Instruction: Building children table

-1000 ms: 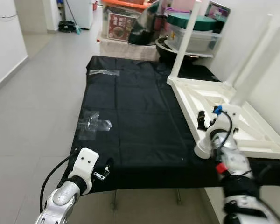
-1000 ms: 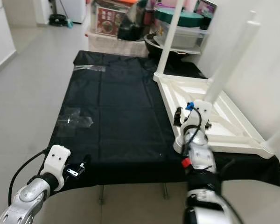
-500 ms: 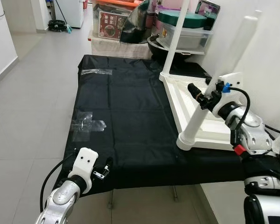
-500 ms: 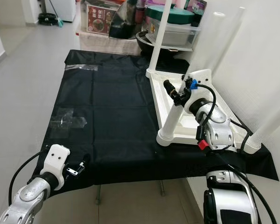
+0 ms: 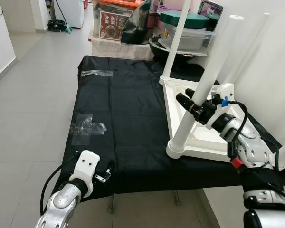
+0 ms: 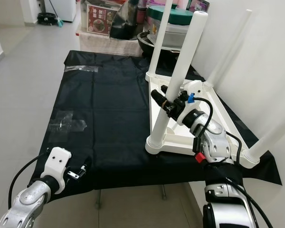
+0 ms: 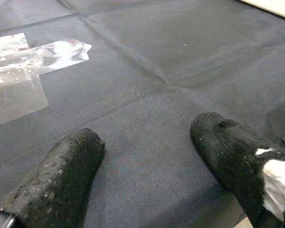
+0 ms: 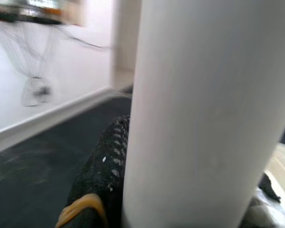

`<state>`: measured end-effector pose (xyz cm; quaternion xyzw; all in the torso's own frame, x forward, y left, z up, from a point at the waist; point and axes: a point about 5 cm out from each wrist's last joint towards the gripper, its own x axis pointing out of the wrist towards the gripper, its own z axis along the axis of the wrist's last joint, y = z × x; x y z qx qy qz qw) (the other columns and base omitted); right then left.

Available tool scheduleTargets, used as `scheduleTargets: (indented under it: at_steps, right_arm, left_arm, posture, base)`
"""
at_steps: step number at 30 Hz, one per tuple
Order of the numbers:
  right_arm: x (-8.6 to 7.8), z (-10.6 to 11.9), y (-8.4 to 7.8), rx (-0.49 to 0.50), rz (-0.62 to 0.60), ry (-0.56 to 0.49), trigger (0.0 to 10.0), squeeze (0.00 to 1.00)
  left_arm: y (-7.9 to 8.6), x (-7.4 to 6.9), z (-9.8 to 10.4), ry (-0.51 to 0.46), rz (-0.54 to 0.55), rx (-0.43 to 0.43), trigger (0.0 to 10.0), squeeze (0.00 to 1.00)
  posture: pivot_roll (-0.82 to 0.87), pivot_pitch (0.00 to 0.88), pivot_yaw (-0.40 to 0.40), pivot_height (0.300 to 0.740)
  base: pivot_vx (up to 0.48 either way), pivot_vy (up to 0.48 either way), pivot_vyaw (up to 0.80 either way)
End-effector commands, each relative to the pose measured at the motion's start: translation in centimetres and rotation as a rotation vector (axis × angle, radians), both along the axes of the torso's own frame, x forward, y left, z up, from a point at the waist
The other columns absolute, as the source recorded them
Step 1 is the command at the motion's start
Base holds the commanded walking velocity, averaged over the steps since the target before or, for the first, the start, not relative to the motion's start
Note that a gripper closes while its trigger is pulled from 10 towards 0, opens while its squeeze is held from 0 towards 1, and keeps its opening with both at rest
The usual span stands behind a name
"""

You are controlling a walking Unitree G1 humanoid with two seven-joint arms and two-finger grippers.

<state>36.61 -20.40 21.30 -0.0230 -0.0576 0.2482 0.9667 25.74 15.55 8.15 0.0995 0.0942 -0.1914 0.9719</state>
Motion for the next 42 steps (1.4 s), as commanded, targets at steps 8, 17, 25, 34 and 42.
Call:
scheduleTargets:
  at_steps: [8,17,25,34,42]
  right_arm:
    - [-1.5,-8.8,-7.7,-0.162,-1.005,0.412,0.0,0.00]
    - [-3.2,-10.4,-6.8,-0.155,-1.184,0.438,10.0,0.00]
    - [-0.9,-6.6,-4.5,0.030,-1.003,0.178,10.0,1.00]
    - [0.8,1.6,-2.3,0.037,-0.336,-0.099,10.0,0.00]
    - [0.4,0.6,-0.2,-0.066,-0.066,-0.058,6.5,0.00]
  left_arm:
    - [-0.2,-0.5,-0.9,0.047,-0.010,0.011,10.0,0.00]
    - [-0.3,-0.4,-0.9,0.048,-0.011,0.013,10.0,0.00]
    - [-0.2,-0.3,-0.9,0.047,-0.009,0.016,10.0,0.00]
    - [-0.4,-0.3,-1.1,0.049,-0.020,0.018,10.0,0.00]
    - [-0.4,-0.1,-0.9,0.044,-0.021,0.020,10.0,0.00]
  posture:
    - [0.06,0.000,-0.167,0.740]
    - [0.06,0.000,-0.162,0.740]
    - [0.06,0.000,-0.166,0.740]
    - [0.05,0.000,-0.158,0.740]
    - [0.06,0.000,-0.161,0.740]
  base:
    - [0.000,0.000,0.00]
    - [0.000,0.000,0.00]
    - [0.000,0.000,0.00]
    - [0.000,0.000,0.00]
    - [0.000,0.000,0.00]
